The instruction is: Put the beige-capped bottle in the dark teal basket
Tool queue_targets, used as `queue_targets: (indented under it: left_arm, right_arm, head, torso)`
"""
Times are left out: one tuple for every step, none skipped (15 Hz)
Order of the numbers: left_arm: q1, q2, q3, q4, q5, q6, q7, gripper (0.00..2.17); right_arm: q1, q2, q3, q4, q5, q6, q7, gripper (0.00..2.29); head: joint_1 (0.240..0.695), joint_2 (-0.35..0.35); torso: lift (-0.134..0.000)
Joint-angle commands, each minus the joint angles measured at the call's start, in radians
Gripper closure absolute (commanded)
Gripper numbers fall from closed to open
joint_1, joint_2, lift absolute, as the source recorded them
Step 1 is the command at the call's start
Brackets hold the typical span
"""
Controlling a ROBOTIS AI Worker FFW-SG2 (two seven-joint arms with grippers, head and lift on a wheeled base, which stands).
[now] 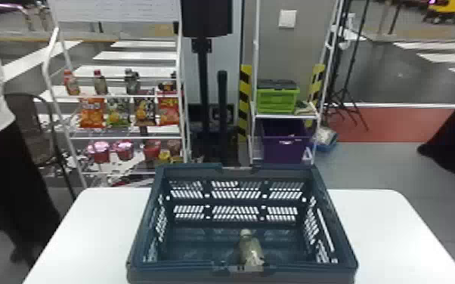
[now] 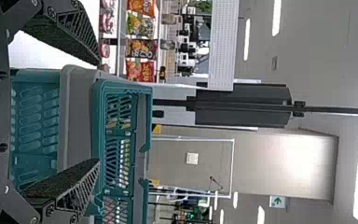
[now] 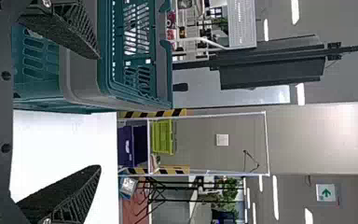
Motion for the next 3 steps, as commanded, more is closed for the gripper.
queue_targets:
  left_arm:
    - [0.000, 0.000, 0.000, -0.001, -0.001, 0.000, 0.000, 0.15]
    - [0.000, 0.000, 0.000, -0.001, -0.001, 0.000, 0.000, 0.15]
    - [0.000, 0.000, 0.000, 0.000, -0.001, 0.000, 0.000, 0.15]
  right_arm:
    - [-0.001, 0.000, 0.000, 0.002, 0.001, 0.000, 0.000, 0.04]
    - [-0.001, 0.002, 0.000, 0.003, 0.002, 0.000, 0.000, 0.04]
    - [-0.001, 0.002, 0.000, 0.003, 0.004, 0.000, 0.000, 0.04]
  head:
    - [0.499, 0.000]
    - [0.499, 0.000]
    - [0.499, 0.000]
  torso:
    - [0.000]
    - [0.000]
    - [0.000]
